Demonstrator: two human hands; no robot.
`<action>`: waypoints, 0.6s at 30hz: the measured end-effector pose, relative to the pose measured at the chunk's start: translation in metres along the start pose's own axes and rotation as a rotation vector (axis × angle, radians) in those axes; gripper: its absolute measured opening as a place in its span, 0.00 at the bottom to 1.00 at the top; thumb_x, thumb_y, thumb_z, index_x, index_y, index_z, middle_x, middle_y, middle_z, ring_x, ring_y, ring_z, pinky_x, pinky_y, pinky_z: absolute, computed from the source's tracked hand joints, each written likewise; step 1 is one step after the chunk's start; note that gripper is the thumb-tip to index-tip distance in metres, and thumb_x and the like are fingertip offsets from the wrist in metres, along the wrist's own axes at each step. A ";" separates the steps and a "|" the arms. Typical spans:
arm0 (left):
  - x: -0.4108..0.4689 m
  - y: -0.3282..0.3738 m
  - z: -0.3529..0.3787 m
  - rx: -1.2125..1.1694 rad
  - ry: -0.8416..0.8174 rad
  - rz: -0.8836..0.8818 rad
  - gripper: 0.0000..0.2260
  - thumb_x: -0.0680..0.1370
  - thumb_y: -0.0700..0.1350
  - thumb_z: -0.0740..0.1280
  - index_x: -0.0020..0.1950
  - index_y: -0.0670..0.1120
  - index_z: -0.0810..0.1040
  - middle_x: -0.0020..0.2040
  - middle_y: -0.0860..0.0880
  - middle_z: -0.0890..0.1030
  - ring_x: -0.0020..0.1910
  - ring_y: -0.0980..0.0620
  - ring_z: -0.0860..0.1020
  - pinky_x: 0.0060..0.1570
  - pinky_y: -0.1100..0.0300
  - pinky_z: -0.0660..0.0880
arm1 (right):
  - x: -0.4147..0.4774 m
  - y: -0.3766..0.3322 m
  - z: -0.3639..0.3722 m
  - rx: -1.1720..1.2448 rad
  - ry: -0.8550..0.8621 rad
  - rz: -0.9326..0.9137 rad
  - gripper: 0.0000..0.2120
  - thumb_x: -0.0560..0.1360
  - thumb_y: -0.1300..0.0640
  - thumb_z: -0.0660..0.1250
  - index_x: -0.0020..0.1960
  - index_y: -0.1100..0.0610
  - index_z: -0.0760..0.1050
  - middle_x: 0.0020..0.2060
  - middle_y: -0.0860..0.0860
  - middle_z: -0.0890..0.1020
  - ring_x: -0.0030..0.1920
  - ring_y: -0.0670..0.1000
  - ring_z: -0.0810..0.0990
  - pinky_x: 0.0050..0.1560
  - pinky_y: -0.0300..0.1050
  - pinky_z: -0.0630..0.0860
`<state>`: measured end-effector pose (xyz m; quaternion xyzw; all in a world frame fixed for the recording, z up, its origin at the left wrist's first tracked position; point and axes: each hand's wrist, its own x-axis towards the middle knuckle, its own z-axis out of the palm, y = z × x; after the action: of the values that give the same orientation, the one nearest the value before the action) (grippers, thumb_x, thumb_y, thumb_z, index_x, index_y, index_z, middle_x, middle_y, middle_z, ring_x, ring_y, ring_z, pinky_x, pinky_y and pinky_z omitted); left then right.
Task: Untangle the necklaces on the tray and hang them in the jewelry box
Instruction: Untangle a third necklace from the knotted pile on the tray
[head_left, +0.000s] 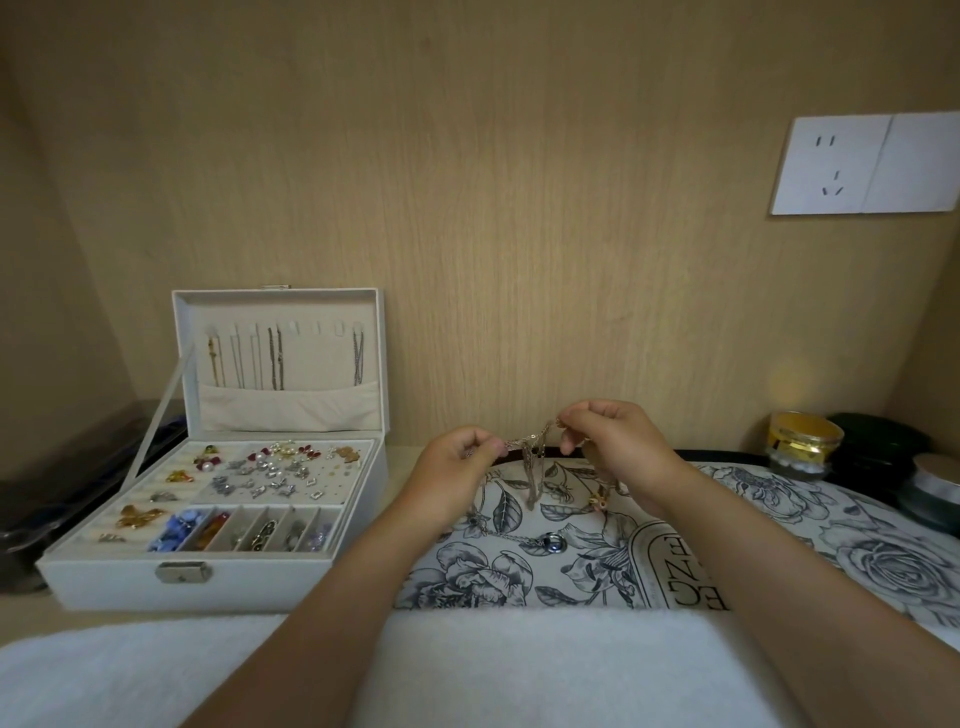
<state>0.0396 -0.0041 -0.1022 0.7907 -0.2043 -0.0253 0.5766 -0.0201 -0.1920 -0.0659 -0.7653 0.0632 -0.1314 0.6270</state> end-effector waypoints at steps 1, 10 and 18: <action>-0.001 0.000 0.000 -0.008 -0.011 -0.017 0.10 0.81 0.52 0.64 0.43 0.54 0.81 0.39 0.51 0.82 0.36 0.53 0.78 0.41 0.58 0.74 | 0.001 0.001 0.000 -0.013 0.026 0.021 0.11 0.81 0.58 0.63 0.40 0.57 0.77 0.27 0.50 0.76 0.21 0.46 0.61 0.23 0.38 0.58; 0.003 -0.003 0.002 -0.231 -0.021 -0.079 0.11 0.84 0.43 0.58 0.46 0.44 0.76 0.35 0.52 0.78 0.38 0.54 0.79 0.58 0.46 0.76 | 0.005 0.007 -0.004 -0.232 0.167 0.005 0.14 0.81 0.56 0.54 0.36 0.54 0.65 0.28 0.47 0.68 0.26 0.47 0.65 0.29 0.42 0.61; 0.000 0.007 0.008 -0.160 -0.100 -0.047 0.09 0.83 0.42 0.60 0.46 0.44 0.77 0.27 0.54 0.66 0.26 0.55 0.64 0.28 0.59 0.64 | 0.001 0.018 0.007 -0.846 -0.071 -0.170 0.09 0.77 0.54 0.65 0.53 0.48 0.82 0.53 0.47 0.81 0.56 0.49 0.77 0.58 0.46 0.74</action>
<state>0.0356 -0.0127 -0.0988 0.7444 -0.2114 -0.0945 0.6263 -0.0156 -0.1890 -0.0841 -0.9615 0.0264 -0.1186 0.2466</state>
